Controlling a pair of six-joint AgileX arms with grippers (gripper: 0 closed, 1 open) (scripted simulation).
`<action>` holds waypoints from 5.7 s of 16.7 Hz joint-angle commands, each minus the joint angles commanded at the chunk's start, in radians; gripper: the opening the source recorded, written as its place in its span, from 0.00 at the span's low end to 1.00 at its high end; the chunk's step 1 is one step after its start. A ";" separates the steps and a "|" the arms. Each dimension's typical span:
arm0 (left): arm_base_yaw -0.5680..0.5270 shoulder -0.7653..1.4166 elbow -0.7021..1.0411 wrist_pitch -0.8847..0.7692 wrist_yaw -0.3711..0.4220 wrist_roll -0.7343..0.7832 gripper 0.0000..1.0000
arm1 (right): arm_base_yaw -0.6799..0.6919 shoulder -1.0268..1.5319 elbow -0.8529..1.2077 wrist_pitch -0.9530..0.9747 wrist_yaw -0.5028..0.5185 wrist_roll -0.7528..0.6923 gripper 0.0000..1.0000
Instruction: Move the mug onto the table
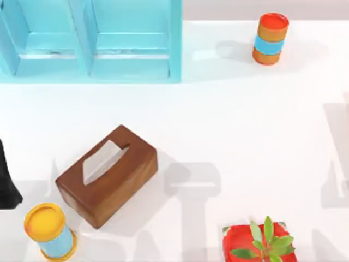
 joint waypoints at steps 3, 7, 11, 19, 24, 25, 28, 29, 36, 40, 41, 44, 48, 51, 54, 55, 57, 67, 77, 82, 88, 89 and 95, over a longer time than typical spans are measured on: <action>0.000 0.000 0.000 0.000 0.000 0.000 1.00 | -0.010 0.012 0.012 -0.011 0.003 -0.009 1.00; 0.000 0.000 0.000 0.000 0.000 0.000 1.00 | -0.108 0.161 0.150 -0.147 0.012 -0.095 1.00; 0.000 0.000 0.000 0.000 0.000 0.000 1.00 | -0.259 0.476 0.434 -0.421 -0.006 -0.229 1.00; 0.000 0.000 0.000 0.000 0.000 0.000 1.00 | -0.568 1.234 1.025 -0.996 -0.027 -0.541 1.00; 0.000 0.000 0.000 0.000 0.000 0.000 1.00 | -0.688 1.502 1.213 -1.234 -0.006 -0.677 1.00; 0.000 0.000 0.000 0.000 0.000 0.000 1.00 | -0.700 1.526 1.229 -1.257 -0.003 -0.690 1.00; 0.000 0.000 0.000 0.000 0.000 0.000 1.00 | -0.708 1.542 1.241 -1.273 -0.001 -0.699 1.00; 0.000 0.000 0.000 0.000 0.000 0.000 1.00 | -0.708 1.542 1.241 -1.273 -0.001 -0.699 1.00; 0.000 0.000 0.000 0.000 0.000 0.000 1.00 | -0.703 1.566 1.150 -1.160 -0.002 -0.694 1.00; 0.000 0.000 0.000 0.000 0.000 0.000 1.00 | -0.701 1.612 1.013 -0.962 -0.002 -0.691 1.00; 0.000 0.000 0.000 0.000 0.000 0.000 1.00 | -0.701 1.623 0.983 -0.923 -0.002 -0.690 1.00; 0.000 0.000 0.000 0.000 0.000 0.000 1.00 | -0.703 1.643 0.934 -0.864 -0.001 -0.692 1.00; 0.000 0.000 0.000 0.000 0.000 0.000 1.00 | -0.703 1.644 0.933 -0.863 -0.001 -0.692 1.00; 0.000 0.000 0.000 0.000 0.000 0.000 1.00 | -0.703 1.644 0.933 -0.863 -0.001 -0.692 0.77; 0.000 0.000 0.000 0.000 0.000 0.000 1.00 | -0.703 1.644 0.933 -0.863 -0.001 -0.692 0.55; 0.000 0.000 0.000 0.000 0.000 0.000 1.00 | -0.703 1.644 0.933 -0.863 -0.001 -0.692 0.47; 0.000 0.000 0.000 0.000 0.000 0.000 1.00 | -0.703 1.644 0.933 -0.863 -0.001 -0.692 0.32; 0.000 0.000 0.000 0.000 0.000 0.000 1.00 | -0.703 1.644 0.933 -0.863 -0.001 -0.692 0.00; 0.000 0.000 0.000 0.000 0.000 0.000 1.00 | -0.532 1.508 1.005 -1.079 0.000 -0.529 0.00; 0.000 0.000 0.000 0.000 0.000 0.000 1.00 | -0.361 1.362 1.069 -1.284 -0.001 -0.354 0.00; 0.000 0.000 0.000 0.000 0.000 0.000 1.00 | -0.351 1.356 1.073 -1.296 -0.003 -0.340 0.00; 0.000 0.000 0.000 0.000 0.000 0.000 1.00 | -0.343 1.367 1.084 -1.300 -0.003 -0.331 0.00; 0.000 0.000 0.000 0.000 0.000 0.000 1.00 | -0.153 1.623 1.375 -1.392 0.001 -0.136 0.00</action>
